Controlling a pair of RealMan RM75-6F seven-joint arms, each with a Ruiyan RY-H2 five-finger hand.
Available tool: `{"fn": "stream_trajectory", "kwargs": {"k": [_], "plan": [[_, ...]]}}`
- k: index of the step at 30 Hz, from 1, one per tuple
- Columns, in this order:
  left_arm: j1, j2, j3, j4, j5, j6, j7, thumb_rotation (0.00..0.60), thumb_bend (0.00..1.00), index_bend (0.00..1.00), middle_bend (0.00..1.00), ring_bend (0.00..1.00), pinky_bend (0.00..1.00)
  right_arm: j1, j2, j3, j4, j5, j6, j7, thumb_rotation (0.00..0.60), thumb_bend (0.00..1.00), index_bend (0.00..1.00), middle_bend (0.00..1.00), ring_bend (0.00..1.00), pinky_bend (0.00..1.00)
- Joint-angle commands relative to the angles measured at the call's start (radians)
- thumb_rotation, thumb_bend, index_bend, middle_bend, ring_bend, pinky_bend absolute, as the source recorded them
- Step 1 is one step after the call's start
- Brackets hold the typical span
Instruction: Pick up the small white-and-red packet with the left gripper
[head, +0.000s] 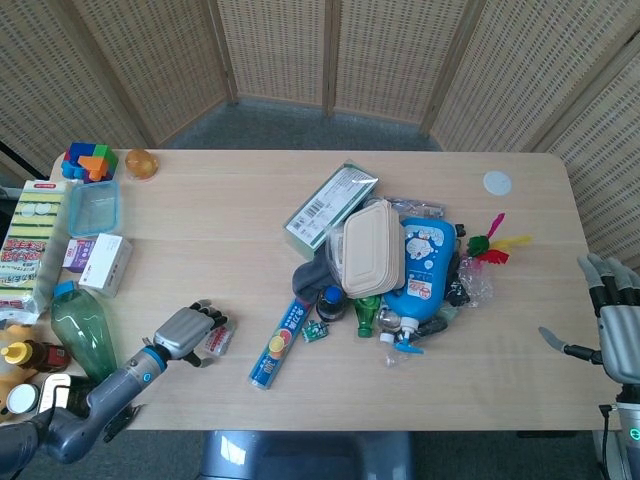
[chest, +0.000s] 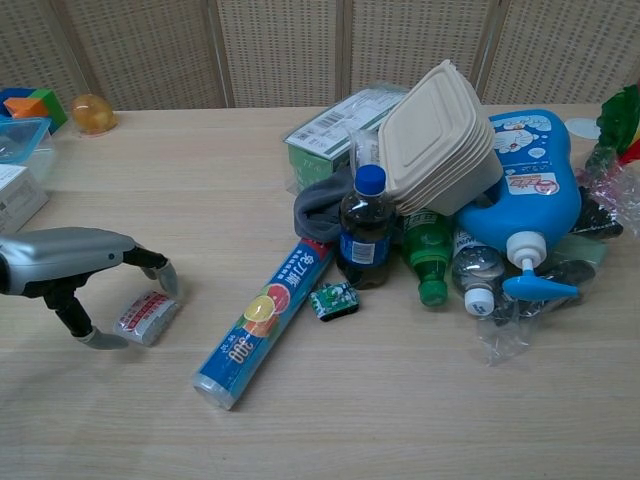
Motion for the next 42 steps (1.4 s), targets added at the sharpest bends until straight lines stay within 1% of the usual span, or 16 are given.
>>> {"fn": "stream_trajectory", "kwargs": {"k": [1,5,10,14,17,19,21,25,28,34,37,42], "plan": [[-0.002,-0.009,0.0,0.012,-0.011,-0.005,0.008,0.586,0.28,0.33,0.3,0.25,0.12,-0.003,0.0,0.0,0.002,0.0,0.002,0.003,0.38,0.15,0.0,0.0,0.0,0.0],[-0.003,-0.022,0.004,0.021,-0.02,-0.01,0.022,0.587,0.29,0.37,0.31,0.25,0.13,-0.008,-0.001,0.001,0.007,0.003,0.009,0.01,0.385,0.15,0.0,0.0,0.0,0.0],[0.0,-0.04,0.004,0.037,-0.02,0.01,0.053,0.599,0.3,0.41,0.34,0.3,0.18,-0.015,0.0,0.003,0.01,0.002,0.016,0.018,0.384,0.15,0.0,0.0,0.0,0.0],[0.005,-0.05,0.002,0.04,-0.026,0.024,0.066,0.6,0.32,0.47,0.37,0.36,0.24,-0.017,0.001,0.004,0.014,0.003,0.018,0.023,0.385,0.15,0.0,0.0,0.0,0.0],[0.01,-0.058,0.0,0.046,-0.022,0.04,0.067,0.6,0.35,0.55,0.43,0.42,0.3,-0.017,0.0,0.005,0.015,0.001,0.018,0.025,0.381,0.15,0.0,0.0,0.0,0.0],[0.013,-0.061,-0.001,0.049,-0.02,0.049,0.065,0.6,0.36,0.58,0.45,0.45,0.34,-0.017,0.0,0.006,0.014,0.0,0.018,0.026,0.383,0.15,0.0,0.0,0.0,0.0],[0.014,-0.062,-0.004,0.05,-0.019,0.053,0.058,0.6,0.39,0.59,0.47,0.48,0.37,-0.016,0.001,0.007,0.014,0.0,0.017,0.026,0.384,0.15,0.0,0.0,0.0,0.0],[0.018,-0.053,-0.012,0.046,-0.017,0.068,0.041,0.6,0.4,0.59,0.47,0.49,0.38,-0.018,0.001,0.008,0.012,-0.001,0.019,0.024,0.383,0.15,0.0,0.0,0.0,0.0],[0.02,-0.027,-0.026,0.023,-0.023,0.078,0.02,0.6,0.4,0.58,0.46,0.49,0.38,-0.018,0.003,0.008,0.01,-0.002,0.018,0.023,0.386,0.14,0.0,0.0,0.0,0.0],[0.02,0.071,-0.059,-0.052,-0.03,0.107,-0.006,0.6,0.4,0.57,0.45,0.49,0.37,-0.014,0.003,0.009,0.006,-0.006,0.014,0.02,0.381,0.15,0.0,0.0,0.0,0.0],[0.018,0.132,-0.083,-0.099,-0.037,0.126,-0.015,0.6,0.4,0.57,0.45,0.49,0.37,-0.011,0.0,0.01,0.006,-0.008,0.01,0.019,0.383,0.15,0.0,0.0,0.0,0.0],[0.007,0.228,-0.14,-0.159,-0.055,0.157,-0.027,0.6,0.4,0.57,0.44,0.49,0.37,-0.004,-0.006,0.009,0.005,-0.012,0.002,0.017,0.384,0.14,0.0,0.0,0.0,0.0]]}}
